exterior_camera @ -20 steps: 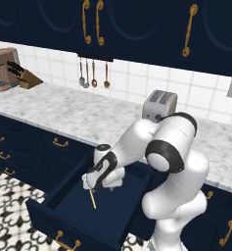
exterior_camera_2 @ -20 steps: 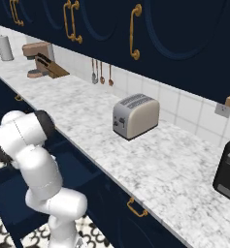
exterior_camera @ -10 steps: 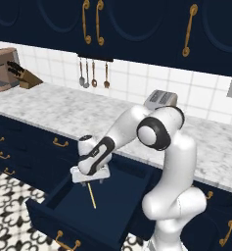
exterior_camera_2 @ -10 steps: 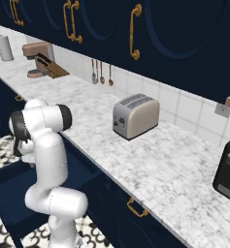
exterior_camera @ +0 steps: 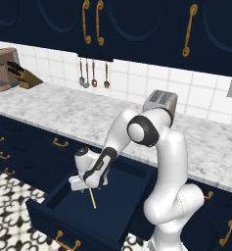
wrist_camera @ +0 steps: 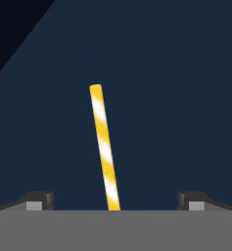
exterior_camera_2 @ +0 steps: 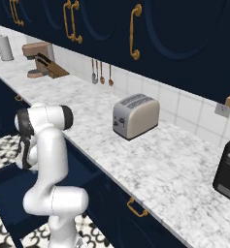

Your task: Take a straw from the drawer in front and place it inside the glass cup on the dining counter.

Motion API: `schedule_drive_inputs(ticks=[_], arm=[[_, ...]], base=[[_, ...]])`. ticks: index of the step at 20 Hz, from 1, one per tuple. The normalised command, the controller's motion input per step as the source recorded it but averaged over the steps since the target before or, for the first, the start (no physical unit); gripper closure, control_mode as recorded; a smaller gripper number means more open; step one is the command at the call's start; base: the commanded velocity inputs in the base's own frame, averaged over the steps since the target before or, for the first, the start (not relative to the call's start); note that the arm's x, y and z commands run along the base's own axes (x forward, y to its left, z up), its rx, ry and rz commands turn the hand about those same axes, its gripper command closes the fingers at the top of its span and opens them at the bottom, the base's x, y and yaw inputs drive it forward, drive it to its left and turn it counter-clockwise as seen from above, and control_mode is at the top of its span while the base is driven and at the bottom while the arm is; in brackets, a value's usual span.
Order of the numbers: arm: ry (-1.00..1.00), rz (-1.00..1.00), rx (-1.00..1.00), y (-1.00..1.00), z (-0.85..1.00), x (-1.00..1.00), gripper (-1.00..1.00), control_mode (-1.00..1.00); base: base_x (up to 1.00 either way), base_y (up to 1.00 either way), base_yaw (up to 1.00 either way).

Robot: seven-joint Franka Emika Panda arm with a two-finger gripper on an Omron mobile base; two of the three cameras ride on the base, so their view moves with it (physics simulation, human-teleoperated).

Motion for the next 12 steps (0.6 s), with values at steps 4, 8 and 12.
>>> schedule_drive_inputs(ticks=[4, 8, 12], arm=[[-0.18, 0.0, 0.0, 0.0, -0.35, -0.02, -1.0, -1.0], [-0.12, 0.0, 0.02, 0.0, -0.24, -0.01, -1.0, -1.0], [-0.06, 0.0, 0.05, 0.0, -0.09, 0.0, -1.0, -1.0]], base=[[0.0, 0.0, 0.0], [0.0, 0.0, 0.0], [0.0, 0.0, 0.0]])
